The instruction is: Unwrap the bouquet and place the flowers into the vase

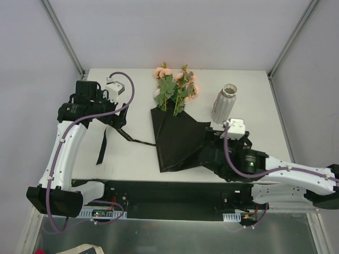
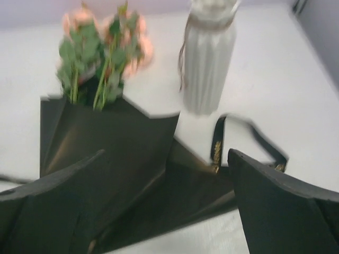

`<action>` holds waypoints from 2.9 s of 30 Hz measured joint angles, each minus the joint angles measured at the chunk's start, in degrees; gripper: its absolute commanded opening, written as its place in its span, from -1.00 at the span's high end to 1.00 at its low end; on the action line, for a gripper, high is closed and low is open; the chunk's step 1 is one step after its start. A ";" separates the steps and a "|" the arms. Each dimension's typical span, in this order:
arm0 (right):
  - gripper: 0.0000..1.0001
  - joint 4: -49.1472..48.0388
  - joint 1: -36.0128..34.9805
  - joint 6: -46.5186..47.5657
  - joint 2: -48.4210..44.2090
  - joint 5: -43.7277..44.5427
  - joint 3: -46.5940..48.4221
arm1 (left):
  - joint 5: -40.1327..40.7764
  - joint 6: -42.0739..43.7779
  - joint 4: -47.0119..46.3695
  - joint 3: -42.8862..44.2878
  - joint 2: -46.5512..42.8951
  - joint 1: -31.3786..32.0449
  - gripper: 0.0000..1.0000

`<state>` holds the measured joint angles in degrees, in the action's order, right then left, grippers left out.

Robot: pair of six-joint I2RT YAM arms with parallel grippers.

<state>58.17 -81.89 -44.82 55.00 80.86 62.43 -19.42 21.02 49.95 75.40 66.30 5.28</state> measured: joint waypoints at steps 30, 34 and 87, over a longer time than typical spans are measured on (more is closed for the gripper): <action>-0.36 -51.12 43.93 24.83 17.44 -61.90 -21.38 | 1.95 -0.39 0.33 -2.49 -2.38 0.00 -0.98; -0.20 -51.95 44.19 25.40 18.40 -62.05 -21.94 | 1.95 -0.17 0.48 -3.08 -2.73 0.00 -0.98; -0.94 -46.95 23.06 38.91 62.12 -82.58 40.81 | 24.55 -7.98 6.49 5.11 -13.68 -4.61 -0.98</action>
<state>11.22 -58.83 -5.91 117.12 -1.72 103.24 5.13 13.04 56.45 80.51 52.62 0.67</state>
